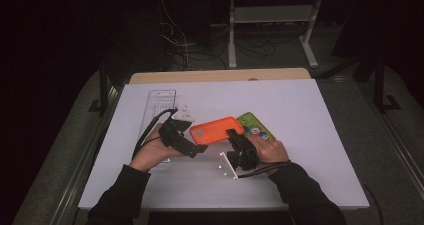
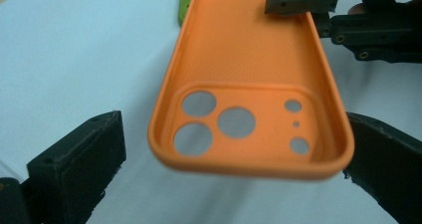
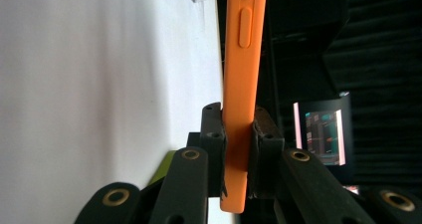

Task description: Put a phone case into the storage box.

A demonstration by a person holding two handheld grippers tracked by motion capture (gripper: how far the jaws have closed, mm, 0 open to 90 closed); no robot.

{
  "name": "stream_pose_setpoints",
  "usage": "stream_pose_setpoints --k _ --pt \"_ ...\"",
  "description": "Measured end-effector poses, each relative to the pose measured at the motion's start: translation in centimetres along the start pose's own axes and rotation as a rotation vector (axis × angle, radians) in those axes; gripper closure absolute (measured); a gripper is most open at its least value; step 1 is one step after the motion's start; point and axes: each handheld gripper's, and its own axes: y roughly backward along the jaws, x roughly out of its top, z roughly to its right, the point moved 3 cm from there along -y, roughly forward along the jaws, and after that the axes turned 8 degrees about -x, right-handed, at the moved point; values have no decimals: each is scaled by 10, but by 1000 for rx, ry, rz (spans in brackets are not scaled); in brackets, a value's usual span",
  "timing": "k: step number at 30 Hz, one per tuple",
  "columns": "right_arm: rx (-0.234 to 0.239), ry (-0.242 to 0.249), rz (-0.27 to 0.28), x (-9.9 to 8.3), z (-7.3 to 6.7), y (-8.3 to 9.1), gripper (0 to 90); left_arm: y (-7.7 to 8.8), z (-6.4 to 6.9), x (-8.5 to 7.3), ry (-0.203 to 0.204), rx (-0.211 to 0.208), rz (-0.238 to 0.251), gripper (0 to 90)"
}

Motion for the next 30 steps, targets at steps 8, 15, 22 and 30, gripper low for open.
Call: stream_pose_setpoints --k 8,15,22,30 --pt "81 -155 -15 -10 9 -3 783 1 -2 -2 -13 -9 -7 0" --pt "165 -309 -45 -14 12 -3 782 1 -3 -3 15 -7 -9 0" --pt "239 -473 -63 -16 13 -4 783 2 -5 -3 -2 2 -13 0" --pt "310 -660 -75 -22 21 -7 783 3 -7 -3 20 14 3 0"
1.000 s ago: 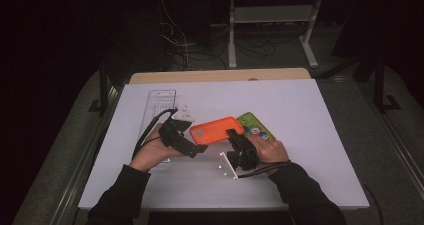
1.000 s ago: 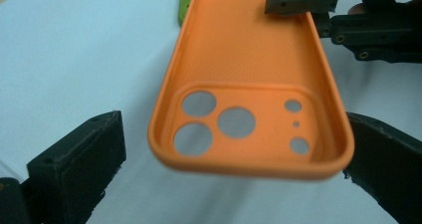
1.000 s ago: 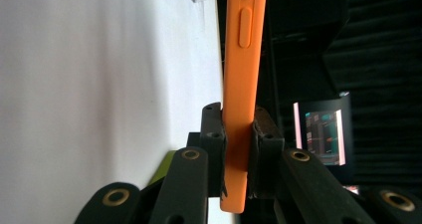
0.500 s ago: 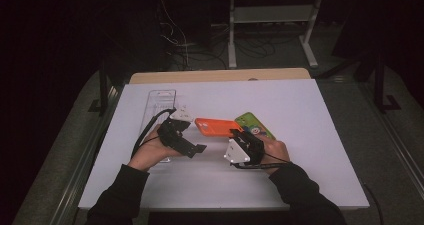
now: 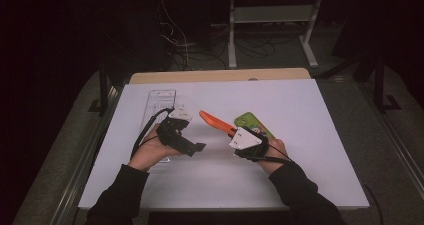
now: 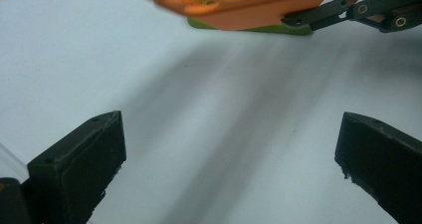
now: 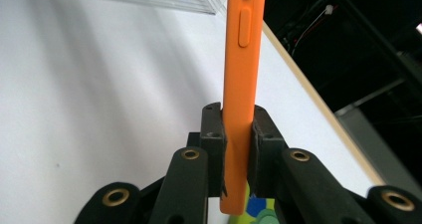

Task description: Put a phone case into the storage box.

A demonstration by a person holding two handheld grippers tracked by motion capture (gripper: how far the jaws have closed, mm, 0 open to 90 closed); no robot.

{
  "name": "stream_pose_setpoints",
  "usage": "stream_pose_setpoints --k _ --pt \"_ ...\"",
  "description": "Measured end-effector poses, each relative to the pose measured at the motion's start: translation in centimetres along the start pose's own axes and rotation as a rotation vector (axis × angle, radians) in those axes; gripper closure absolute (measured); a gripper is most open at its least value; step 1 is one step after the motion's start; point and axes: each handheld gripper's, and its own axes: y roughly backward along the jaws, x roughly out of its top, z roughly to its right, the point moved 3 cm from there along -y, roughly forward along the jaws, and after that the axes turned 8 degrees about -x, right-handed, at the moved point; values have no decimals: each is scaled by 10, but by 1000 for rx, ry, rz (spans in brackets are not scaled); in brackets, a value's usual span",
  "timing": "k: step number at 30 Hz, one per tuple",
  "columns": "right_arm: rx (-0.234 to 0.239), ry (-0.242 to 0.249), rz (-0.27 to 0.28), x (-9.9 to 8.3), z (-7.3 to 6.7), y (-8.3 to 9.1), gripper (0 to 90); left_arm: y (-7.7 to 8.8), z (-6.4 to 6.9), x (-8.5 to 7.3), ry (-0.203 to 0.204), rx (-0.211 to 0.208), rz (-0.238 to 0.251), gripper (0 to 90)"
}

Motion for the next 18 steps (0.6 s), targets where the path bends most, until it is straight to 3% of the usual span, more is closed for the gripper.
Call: stream_pose_setpoints --k 3,4,5,8,12,15,18 --pt "30 -68 -1 0 3 0 783 0 1 0 22 -6 7 0" --pt "30 -68 -1 0 3 0 783 0 1 0 22 -6 7 0" --pt "62 -127 -5 -1 5 0 783 0 1 0 27 -12 14 0" --pt "93 -187 -7 -2 8 -2 783 1 0 0 19 -8 16 0" --pt "143 -319 -21 -3 10 -2 784 1 0 0 24 -4 18 0" --pt "163 -358 -22 -7 14 -5 784 1 0 1 25 -1 24 0" --pt "197 -447 -28 -9 16 -6 784 1 0 1 37 0 36 0"
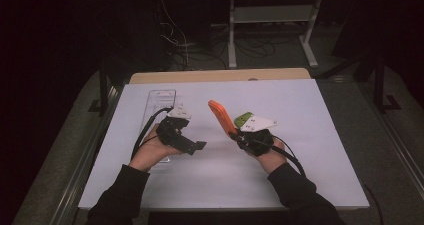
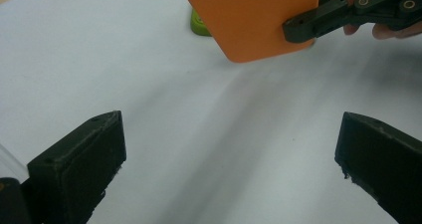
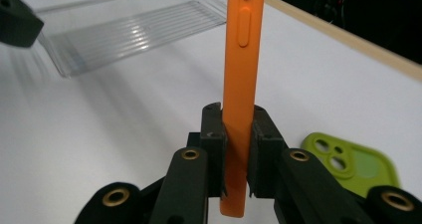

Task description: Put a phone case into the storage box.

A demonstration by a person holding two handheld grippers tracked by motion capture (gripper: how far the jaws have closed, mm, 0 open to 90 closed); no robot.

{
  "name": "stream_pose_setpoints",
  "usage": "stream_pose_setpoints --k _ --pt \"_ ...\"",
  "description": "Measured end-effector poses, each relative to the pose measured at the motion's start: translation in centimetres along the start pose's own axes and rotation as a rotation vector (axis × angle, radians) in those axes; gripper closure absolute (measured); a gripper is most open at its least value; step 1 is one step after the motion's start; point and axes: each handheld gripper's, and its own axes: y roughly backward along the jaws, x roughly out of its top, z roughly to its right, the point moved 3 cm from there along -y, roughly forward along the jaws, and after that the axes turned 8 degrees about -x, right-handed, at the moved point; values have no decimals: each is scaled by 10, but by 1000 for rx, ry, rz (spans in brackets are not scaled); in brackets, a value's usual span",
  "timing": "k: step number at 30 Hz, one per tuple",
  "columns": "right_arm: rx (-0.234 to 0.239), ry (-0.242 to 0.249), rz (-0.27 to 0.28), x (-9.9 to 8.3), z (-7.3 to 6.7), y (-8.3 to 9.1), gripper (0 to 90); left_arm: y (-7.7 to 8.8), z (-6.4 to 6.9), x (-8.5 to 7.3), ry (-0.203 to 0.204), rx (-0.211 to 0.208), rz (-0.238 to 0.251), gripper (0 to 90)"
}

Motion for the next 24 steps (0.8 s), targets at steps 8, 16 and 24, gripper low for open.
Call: stream_pose_setpoints --k 8,16,24 --pt "51 -150 0 -3 8 -3 785 1 -2 9 48 -7 107 0" --pt "66 -167 8 -2 5 -4 785 -4 -8 29 86 -33 180 0" --pt "79 -162 15 -1 2 -4 786 -16 -12 45 98 -61 232 0"
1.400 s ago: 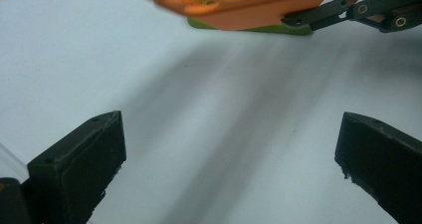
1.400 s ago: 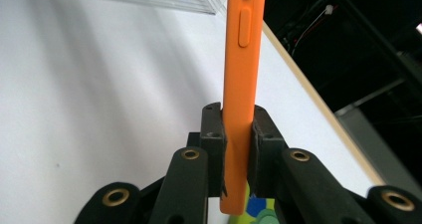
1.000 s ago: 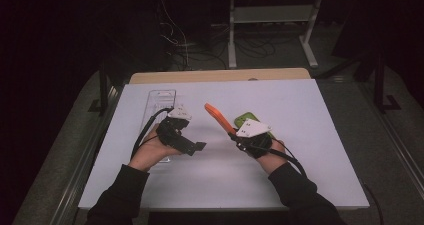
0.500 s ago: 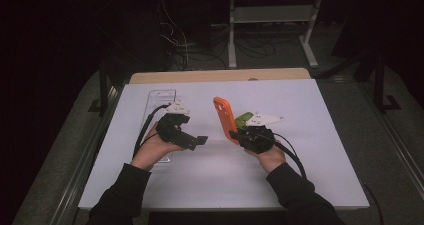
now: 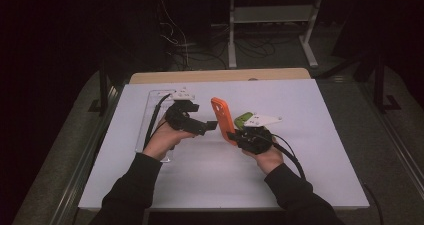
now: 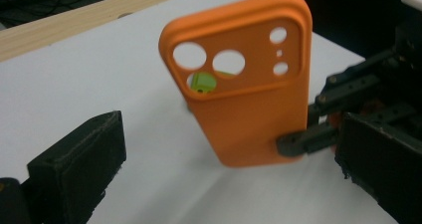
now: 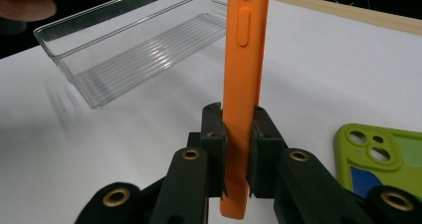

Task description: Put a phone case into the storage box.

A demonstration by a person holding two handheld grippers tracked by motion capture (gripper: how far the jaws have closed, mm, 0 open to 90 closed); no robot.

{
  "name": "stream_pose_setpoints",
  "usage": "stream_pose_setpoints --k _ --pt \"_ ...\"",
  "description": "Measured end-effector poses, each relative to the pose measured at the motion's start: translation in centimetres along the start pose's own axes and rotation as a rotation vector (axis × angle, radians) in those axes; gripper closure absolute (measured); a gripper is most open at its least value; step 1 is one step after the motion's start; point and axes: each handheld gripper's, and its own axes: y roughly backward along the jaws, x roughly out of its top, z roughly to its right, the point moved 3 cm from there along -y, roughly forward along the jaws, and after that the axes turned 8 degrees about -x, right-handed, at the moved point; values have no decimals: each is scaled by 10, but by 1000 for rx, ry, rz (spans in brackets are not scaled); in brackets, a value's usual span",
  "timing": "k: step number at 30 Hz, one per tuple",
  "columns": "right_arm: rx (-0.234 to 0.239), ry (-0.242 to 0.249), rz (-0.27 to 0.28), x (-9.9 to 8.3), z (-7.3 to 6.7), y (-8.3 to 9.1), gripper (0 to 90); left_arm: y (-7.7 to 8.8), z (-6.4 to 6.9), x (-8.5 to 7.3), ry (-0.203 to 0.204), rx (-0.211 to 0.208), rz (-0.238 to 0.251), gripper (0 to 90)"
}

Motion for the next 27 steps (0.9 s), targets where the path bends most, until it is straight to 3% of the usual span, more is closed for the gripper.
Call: stream_pose_setpoints --k 7,9,12,27 --pt "9 8 3 1 -2 1 786 -16 1 6 2 -29 20 0" --pt "15 12 4 1 -3 1 786 -20 0 9 -16 -32 14 0" --pt "21 13 7 2 -4 1 786 -24 1 11 -2 -41 25 0" --pt "38 8 10 2 -8 0 787 -30 1 12 27 -53 50 0"
